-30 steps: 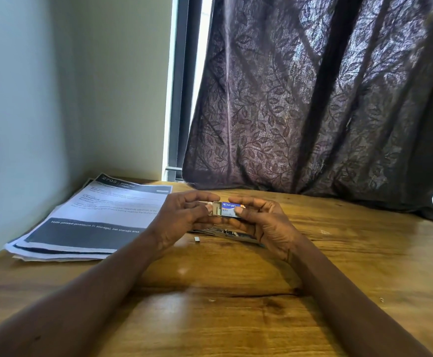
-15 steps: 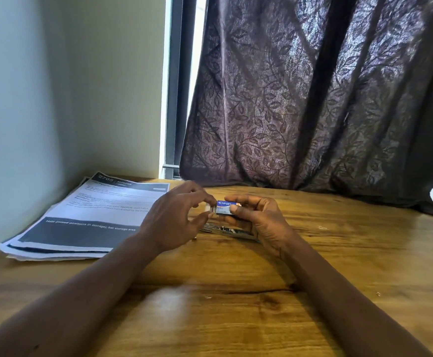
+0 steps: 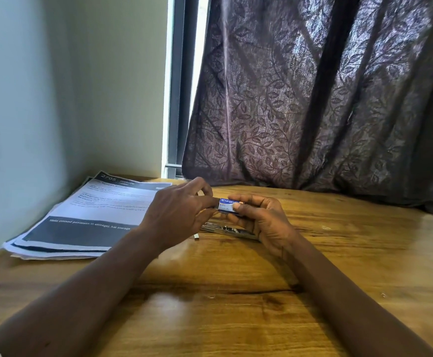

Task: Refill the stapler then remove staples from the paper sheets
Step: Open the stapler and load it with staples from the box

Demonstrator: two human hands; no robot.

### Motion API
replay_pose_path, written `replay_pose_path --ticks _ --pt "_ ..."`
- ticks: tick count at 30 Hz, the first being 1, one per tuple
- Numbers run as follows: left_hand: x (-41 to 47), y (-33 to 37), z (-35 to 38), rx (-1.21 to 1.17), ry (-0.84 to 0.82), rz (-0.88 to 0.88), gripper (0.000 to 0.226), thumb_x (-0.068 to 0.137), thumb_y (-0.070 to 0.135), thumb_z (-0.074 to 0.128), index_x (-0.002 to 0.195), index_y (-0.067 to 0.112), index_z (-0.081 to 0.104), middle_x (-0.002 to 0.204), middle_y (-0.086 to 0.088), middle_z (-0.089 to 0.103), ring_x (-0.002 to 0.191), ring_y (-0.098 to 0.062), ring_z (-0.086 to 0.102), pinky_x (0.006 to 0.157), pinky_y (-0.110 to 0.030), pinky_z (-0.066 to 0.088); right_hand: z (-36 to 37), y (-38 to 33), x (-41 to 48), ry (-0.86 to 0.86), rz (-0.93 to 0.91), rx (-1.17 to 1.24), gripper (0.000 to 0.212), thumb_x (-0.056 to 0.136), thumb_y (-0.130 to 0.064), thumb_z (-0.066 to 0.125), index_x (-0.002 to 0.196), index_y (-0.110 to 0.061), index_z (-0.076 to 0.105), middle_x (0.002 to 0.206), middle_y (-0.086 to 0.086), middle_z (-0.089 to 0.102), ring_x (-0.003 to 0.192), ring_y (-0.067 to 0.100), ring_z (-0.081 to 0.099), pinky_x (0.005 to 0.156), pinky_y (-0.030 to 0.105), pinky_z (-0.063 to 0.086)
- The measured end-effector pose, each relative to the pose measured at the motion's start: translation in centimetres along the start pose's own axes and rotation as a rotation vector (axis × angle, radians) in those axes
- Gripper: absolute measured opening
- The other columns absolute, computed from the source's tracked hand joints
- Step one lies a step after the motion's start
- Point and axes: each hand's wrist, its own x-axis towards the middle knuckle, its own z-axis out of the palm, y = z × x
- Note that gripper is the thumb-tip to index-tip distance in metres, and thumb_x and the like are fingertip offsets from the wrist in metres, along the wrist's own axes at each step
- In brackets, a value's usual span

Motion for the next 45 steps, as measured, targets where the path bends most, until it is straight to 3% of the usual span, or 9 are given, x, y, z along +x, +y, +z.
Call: replay_pose_path --ticks 9,14,20,24,29,33,39,42,45 --pt "0.0 -0.1 0.7 0.009 0.055 0.014 0.018 0.095 0.038 0.068 0.107 0.029 0.078 0.11 0.012 0.075 0.072 -0.012 0.07 0.056 -0.023 0.041 0.1 -0.2 0.0 0.036 0.044 0.062 0.023 0.089 0.01 0.064 0.111 0.009 0.069 0.105 0.028 0.074 0.084 0.031 0.077 0.07 0.025 0.063" --pt "0.0 -0.1 0.8 0.051 0.105 0.059 0.018 0.093 0.034 0.07 0.105 0.024 0.08 0.102 0.006 0.08 0.067 -0.016 0.073 0.052 -0.03 0.055 0.1 -0.2 0.0 0.036 0.071 0.086 0.026 0.088 0.009 0.065 0.114 0.01 0.068 0.106 0.028 0.074 0.087 0.032 0.077 0.074 0.026 0.063" --pt "-0.1 -0.1 0.9 0.037 0.129 0.094 0.017 0.093 0.032 0.069 0.104 0.022 0.08 0.094 0.004 0.081 0.065 -0.015 0.073 0.053 -0.027 0.052 0.0 -0.2 0.0 0.034 0.11 0.12 0.025 0.088 0.009 0.065 0.113 0.01 0.067 0.105 0.028 0.074 0.089 0.035 0.077 0.079 0.028 0.061" --pt "-0.2 -0.1 1.3 -0.14 0.081 -0.056 0.012 0.091 0.033 0.074 0.1 0.028 0.079 0.097 0.011 0.079 0.063 -0.006 0.069 0.059 -0.018 0.04 -0.1 -0.1 0.0 0.038 0.126 0.082 0.024 0.088 0.008 0.066 0.112 0.009 0.069 0.105 0.028 0.074 0.09 0.036 0.076 0.079 0.03 0.061" --pt "-0.5 -0.2 1.7 -0.511 0.041 -0.327 0.01 0.086 0.027 0.08 0.096 0.025 0.079 0.099 0.012 0.077 0.063 -0.004 0.07 0.059 -0.023 0.055 -0.1 0.0 0.0 0.028 0.128 0.035 0.02 0.088 0.007 0.067 0.107 0.006 0.071 0.104 0.025 0.075 0.088 0.034 0.077 0.075 0.029 0.063" --pt "-0.4 0.0 1.7 -0.663 0.048 -0.444 0.008 0.088 0.022 0.079 0.095 0.023 0.077 0.096 0.008 0.078 0.061 -0.01 0.074 0.061 -0.034 0.063 -0.2 -0.1 0.0 0.024 0.135 0.037 0.021 0.088 0.007 0.067 0.108 0.007 0.071 0.103 0.024 0.076 0.088 0.033 0.077 0.076 0.031 0.062" --pt "0.1 0.6 1.1 -0.763 0.155 -0.502 0.002 0.09 0.019 0.074 0.091 0.017 0.076 0.087 0.008 0.075 0.068 -0.01 0.07 0.063 -0.024 0.058 -0.4 -0.3 0.3 0.037 0.111 0.065 0.022 0.087 0.008 0.066 0.109 0.007 0.07 0.106 0.027 0.074 0.09 0.035 0.076 0.076 0.03 0.063" --pt "0.4 0.2 0.3 -0.911 -0.028 -0.439 0.01 0.09 0.013 0.074 0.083 0.02 0.076 0.081 0.005 0.073 0.074 -0.011 0.065 0.065 -0.021 0.053 -0.7 -0.4 0.5 0.126 0.04 0.105 0.021 0.088 0.011 0.064 0.108 0.011 0.068 0.104 0.03 0.074 0.084 0.035 0.077 0.07 0.029 0.064" --pt "0.1 0.1 0.7 -0.821 -0.316 -0.345 0.017 0.083 0.019 0.081 0.074 0.033 0.079 0.09 0.007 0.072 0.092 -0.017 0.066 0.078 -0.031 0.053 -1.2 -0.5 0.6 0.196 -0.028 0.11 0.016 0.089 0.013 0.063 0.103 0.011 0.069 0.104 0.03 0.074 0.083 0.036 0.077 0.065 0.026 0.064"
